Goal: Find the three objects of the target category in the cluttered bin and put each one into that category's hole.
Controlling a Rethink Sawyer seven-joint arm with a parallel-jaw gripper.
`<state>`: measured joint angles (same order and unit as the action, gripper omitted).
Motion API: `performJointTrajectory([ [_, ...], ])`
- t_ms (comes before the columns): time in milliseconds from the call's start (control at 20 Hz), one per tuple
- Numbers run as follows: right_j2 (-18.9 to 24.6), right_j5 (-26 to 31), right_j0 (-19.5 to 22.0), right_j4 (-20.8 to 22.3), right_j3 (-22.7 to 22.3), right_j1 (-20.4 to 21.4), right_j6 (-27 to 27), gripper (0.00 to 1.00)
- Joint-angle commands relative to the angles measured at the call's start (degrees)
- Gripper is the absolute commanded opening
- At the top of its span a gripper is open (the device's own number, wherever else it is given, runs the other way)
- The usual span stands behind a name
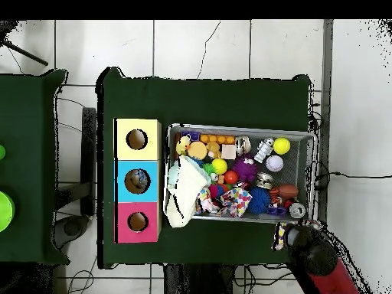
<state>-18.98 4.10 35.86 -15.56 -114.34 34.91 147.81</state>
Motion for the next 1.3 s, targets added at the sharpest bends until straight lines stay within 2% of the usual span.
performJointTrajectory([
  [50,1.5,11.7,-3.0,3.1,13.0,-0.9,-3.1,0.0],
  [200,-1.5,18.0,-5.5,3.3,16.5,-1.8,-2.3,0.0],
  [450,-0.4,20.2,-3.4,4.8,19.2,-2.7,-2.8,0.0],
  [600,-0.6,23.8,-4.5,3.9,19.9,-2.8,0.0,0.0],
  [700,-0.6,24.5,-6.6,1.6,18.4,-2.9,4.6,0.0],
  [900,2.7,21.2,-8.7,-4.3,14.2,-3.1,12.3,0.0],
  [1200,8.5,12.7,-9.5,-13.6,11.4,-6.1,17.0,0.0],
  [1300,8.8,12.9,-10.7,-16.8,11.0,-6.3,18.5,0.0],
])
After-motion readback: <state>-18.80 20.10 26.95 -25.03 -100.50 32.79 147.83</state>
